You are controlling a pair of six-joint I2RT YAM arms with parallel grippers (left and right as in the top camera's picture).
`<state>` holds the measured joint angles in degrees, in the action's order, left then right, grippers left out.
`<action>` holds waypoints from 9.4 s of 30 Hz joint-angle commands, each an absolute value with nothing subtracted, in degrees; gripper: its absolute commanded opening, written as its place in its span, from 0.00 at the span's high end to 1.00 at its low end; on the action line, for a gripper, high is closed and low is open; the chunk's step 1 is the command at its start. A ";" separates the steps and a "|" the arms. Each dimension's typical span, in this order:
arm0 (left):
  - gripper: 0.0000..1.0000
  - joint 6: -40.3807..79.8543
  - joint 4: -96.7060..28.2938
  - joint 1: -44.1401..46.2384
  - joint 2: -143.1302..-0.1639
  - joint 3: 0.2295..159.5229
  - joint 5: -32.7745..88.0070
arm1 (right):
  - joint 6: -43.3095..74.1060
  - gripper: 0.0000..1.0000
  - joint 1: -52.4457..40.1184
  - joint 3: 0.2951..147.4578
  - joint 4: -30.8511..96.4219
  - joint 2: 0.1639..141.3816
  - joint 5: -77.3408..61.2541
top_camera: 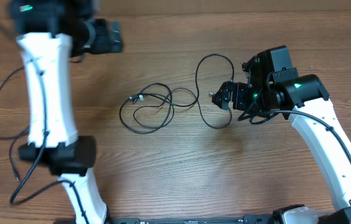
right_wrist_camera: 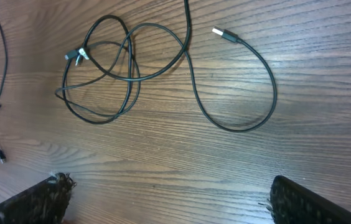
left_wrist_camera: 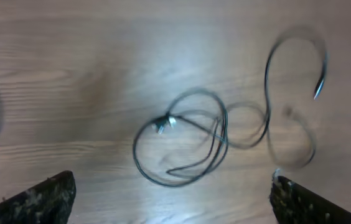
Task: Untangle cables
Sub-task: 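Move the left gripper back to the remaining cable pile, then grasp a cable with the left gripper and pull it to the left side, then move the left gripper back to the last cable at center, then grasp the last cable with the left gripper and drag it leftward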
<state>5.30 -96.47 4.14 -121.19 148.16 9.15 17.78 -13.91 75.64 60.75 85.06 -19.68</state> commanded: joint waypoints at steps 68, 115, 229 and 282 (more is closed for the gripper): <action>0.36 6.22 -56.69 13.58 -109.40 78.13 9.13 | 17.69 0.00 -14.06 76.18 61.80 85.21 -13.50; 0.96 4.56 -89.93 12.88 -102.83 165.80 -9.39 | 17.67 0.00 -14.06 76.18 60.73 85.21 -13.50; 0.41 30.17 -90.24 18.09 -134.32 139.41 1.52 | 17.69 0.00 -14.06 76.18 61.69 85.21 -12.67; 0.96 25.28 -83.74 1.54 -109.80 132.66 -20.64 | 17.67 0.00 -14.06 76.18 61.89 85.21 -12.43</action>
<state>26.37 -83.42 6.26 -112.68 131.83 -14.50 17.76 -13.91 75.64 62.17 85.08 -13.06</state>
